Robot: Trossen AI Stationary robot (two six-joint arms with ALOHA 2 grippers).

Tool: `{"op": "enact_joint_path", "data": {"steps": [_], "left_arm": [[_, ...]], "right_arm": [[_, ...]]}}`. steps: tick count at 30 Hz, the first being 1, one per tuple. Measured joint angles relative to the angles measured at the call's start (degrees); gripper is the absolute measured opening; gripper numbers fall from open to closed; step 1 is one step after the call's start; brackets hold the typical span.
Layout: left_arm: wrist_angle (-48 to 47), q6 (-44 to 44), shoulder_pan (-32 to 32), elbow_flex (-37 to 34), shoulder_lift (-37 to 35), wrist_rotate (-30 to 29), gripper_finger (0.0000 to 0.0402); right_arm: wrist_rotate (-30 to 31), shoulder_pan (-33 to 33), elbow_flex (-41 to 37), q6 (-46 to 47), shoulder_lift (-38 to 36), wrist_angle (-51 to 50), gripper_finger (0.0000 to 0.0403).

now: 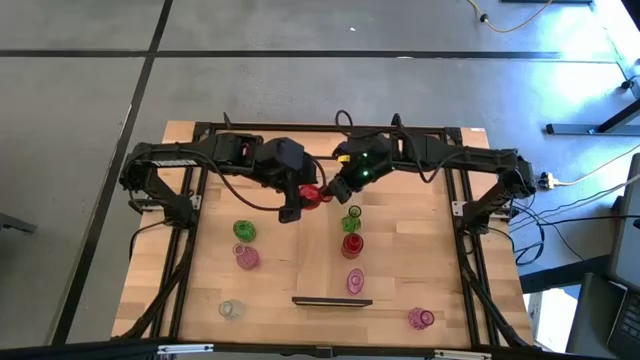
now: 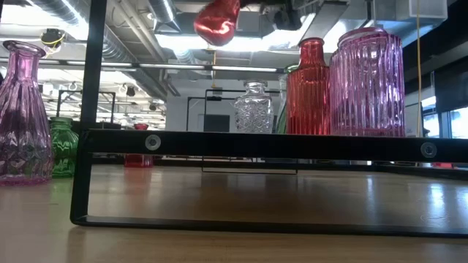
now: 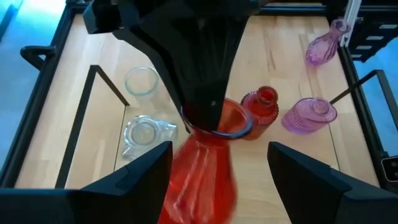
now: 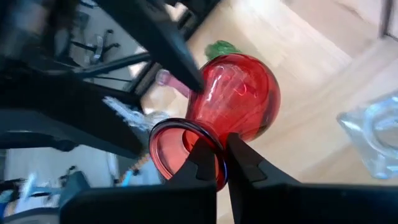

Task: Sort vases onto shelf
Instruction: Put the bottom red vase aligned with the other red vase on the shelf

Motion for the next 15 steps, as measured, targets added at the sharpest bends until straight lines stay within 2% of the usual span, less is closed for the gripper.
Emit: {"op": "enact_joint_path", "data": {"steps": [11,15], "left_arm": [[0.8,-0.3,0.0,0.0,1.0,-0.1,0.0259],[1.0,-0.3,0.0,0.0,1.4,-0.1,0.0239]], "right_arm": [[-2.0,0.0,0.0,1.2,0.0,3.5,0.0000],[-2.1,0.0,0.0,1.2,0.0,3.7,0.0000]]}}
